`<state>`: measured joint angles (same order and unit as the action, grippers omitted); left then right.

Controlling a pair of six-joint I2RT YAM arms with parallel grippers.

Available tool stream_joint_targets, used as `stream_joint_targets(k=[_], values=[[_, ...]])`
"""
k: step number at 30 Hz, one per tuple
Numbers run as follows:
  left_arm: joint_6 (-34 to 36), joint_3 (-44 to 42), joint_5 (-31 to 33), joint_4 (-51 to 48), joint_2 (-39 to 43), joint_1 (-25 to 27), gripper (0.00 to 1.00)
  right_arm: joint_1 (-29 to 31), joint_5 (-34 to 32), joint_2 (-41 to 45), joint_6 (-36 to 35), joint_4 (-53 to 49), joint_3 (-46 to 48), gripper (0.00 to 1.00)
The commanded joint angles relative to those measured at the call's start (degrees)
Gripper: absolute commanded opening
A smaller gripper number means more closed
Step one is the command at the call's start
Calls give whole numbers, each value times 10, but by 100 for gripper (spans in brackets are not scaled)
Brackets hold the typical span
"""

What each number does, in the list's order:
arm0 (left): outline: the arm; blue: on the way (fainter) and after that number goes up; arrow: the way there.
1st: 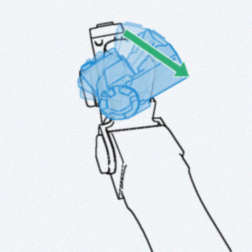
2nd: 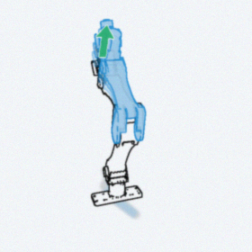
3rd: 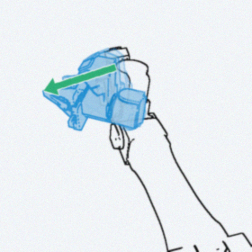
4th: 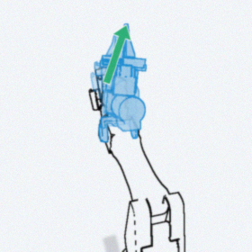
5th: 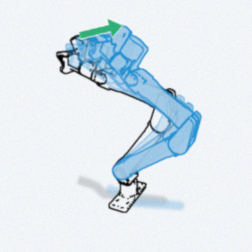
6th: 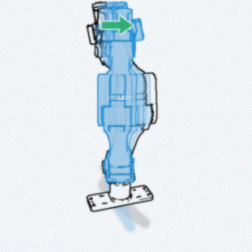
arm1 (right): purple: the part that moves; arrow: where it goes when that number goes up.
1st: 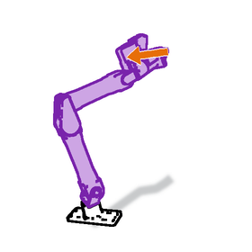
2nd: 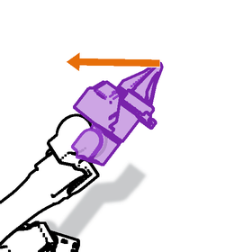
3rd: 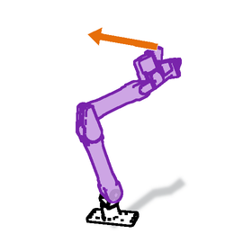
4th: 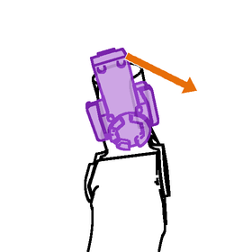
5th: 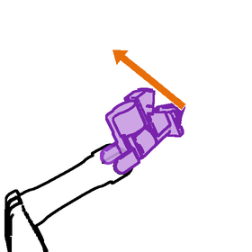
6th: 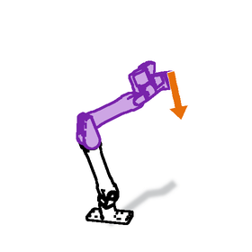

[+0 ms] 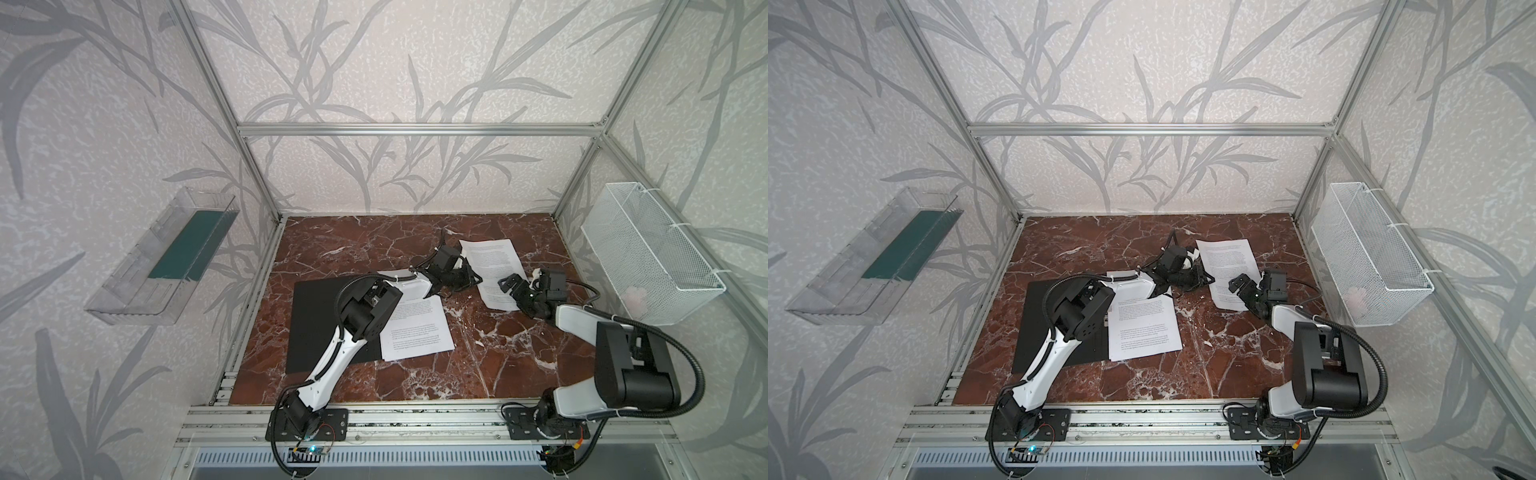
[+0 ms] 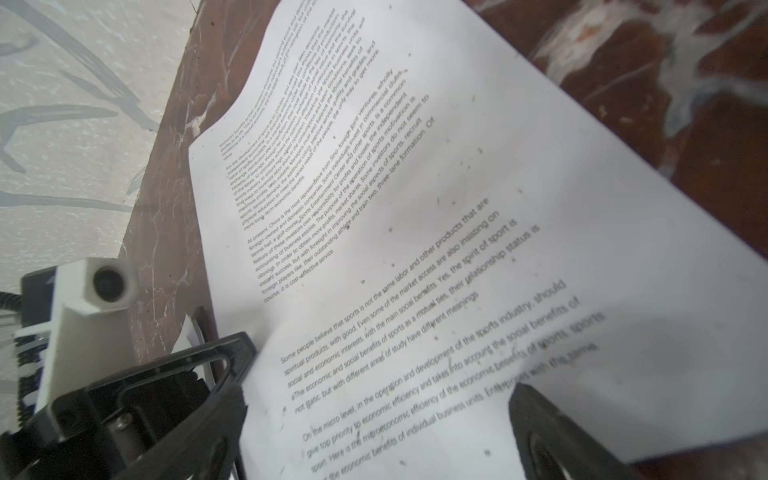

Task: Put the files into the folder

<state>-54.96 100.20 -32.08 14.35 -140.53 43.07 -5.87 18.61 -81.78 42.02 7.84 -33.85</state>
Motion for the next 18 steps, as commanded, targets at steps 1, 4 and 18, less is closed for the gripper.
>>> stream_joint_targets(k=[1,4,18], values=[[56,-1,4,-46,77,6,1,-4,3,78,-8,-29,2,99],[108,-11,32,-123,143,16,0,-4,-23,143,-23,-73,0,99],[100,-411,97,-146,543,-27,0,96,35,212,-88,-83,-26,99]])
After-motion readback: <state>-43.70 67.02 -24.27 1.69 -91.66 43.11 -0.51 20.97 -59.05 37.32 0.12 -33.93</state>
